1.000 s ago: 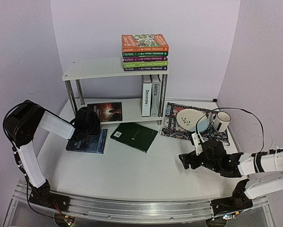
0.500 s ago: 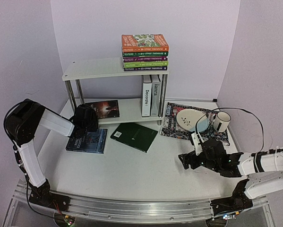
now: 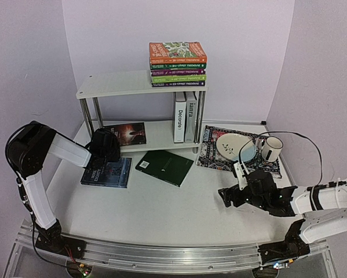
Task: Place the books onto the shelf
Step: Adjust the book on the shelf.
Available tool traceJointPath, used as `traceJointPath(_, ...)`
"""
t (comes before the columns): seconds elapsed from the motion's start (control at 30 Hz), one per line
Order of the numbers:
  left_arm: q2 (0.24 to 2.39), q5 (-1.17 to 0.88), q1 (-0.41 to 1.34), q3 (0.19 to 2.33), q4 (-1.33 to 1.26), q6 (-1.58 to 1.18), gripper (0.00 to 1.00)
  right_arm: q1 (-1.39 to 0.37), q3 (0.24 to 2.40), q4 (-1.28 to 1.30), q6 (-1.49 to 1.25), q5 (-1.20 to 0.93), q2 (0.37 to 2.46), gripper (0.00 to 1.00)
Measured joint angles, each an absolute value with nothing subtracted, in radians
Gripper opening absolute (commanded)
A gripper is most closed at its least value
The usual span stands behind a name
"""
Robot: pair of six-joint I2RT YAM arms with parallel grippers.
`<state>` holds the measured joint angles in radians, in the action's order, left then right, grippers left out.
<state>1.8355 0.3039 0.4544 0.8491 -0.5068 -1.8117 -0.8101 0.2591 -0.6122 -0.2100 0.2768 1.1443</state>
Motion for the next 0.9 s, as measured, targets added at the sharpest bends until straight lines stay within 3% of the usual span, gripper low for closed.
traceJointPath(0.2,1.834,0.301,0.451,0.835,-0.530,-1.831,0.37,-0.810,0.267,-0.611,-0.210,0.277,1.153,0.97)
traceJointPath(0.57,1.774,0.249,0.450,0.775,-0.551,-1.838,0.44,-0.810,0.275,-0.606,-0.209,0.278,1.154,0.97)
traceJointPath(0.9,1.513,0.185,0.450,0.518,-0.516,-1.851,0.62,-0.810,0.278,-0.598,-0.207,0.278,1.154,0.97)
